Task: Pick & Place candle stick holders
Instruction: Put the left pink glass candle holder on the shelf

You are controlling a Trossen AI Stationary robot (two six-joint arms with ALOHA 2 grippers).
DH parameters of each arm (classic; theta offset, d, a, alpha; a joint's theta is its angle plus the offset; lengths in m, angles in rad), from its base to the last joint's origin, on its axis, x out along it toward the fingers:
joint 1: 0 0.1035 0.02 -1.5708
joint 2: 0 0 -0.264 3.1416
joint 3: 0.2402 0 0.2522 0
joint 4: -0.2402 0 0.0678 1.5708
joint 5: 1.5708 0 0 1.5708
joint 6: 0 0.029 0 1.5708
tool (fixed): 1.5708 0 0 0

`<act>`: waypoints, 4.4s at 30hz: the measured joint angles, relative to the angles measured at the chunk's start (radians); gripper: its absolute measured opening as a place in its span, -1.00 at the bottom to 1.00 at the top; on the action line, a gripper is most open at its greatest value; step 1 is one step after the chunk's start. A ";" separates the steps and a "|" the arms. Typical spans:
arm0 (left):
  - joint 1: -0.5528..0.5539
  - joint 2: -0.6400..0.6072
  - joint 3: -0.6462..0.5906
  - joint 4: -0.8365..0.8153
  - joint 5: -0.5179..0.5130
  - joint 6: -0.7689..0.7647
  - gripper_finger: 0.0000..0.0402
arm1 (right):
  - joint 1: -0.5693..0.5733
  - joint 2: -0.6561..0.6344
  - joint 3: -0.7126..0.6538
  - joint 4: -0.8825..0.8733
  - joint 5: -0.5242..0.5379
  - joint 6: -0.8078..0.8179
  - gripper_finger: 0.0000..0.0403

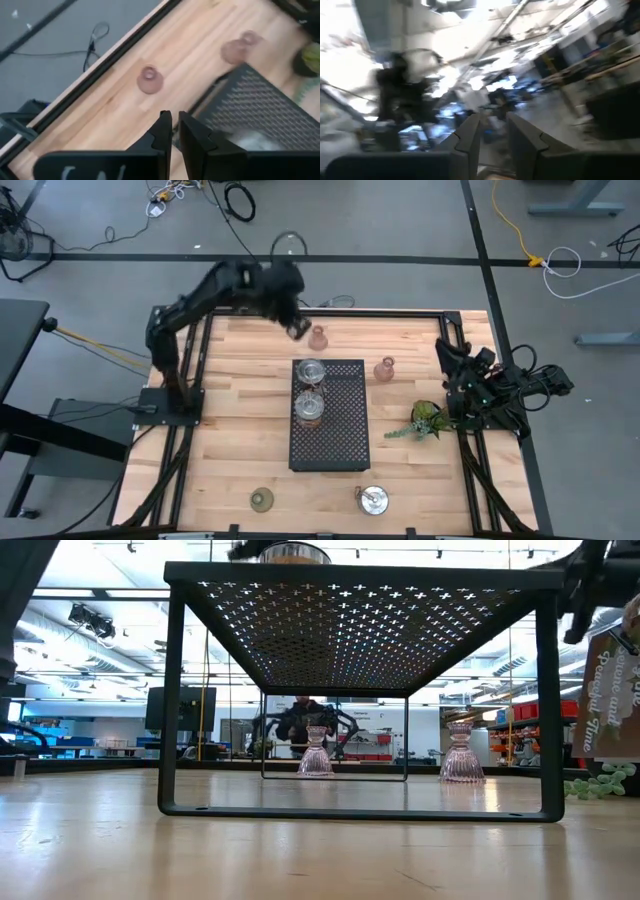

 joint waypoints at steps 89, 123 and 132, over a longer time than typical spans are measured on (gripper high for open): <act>0.235 0.406 -0.295 0.429 0.316 0.217 -0.92 | -0.001 0.000 0.000 -0.096 0.224 -0.166 -0.54; 0.261 0.383 0.034 0.243 0.511 0.210 -0.95 | -0.050 0.309 0.230 -0.497 -0.003 0.100 -0.54; 0.237 0.318 0.038 0.259 0.623 0.210 -0.95 | -0.338 0.622 0.481 -0.634 -0.240 0.045 -0.54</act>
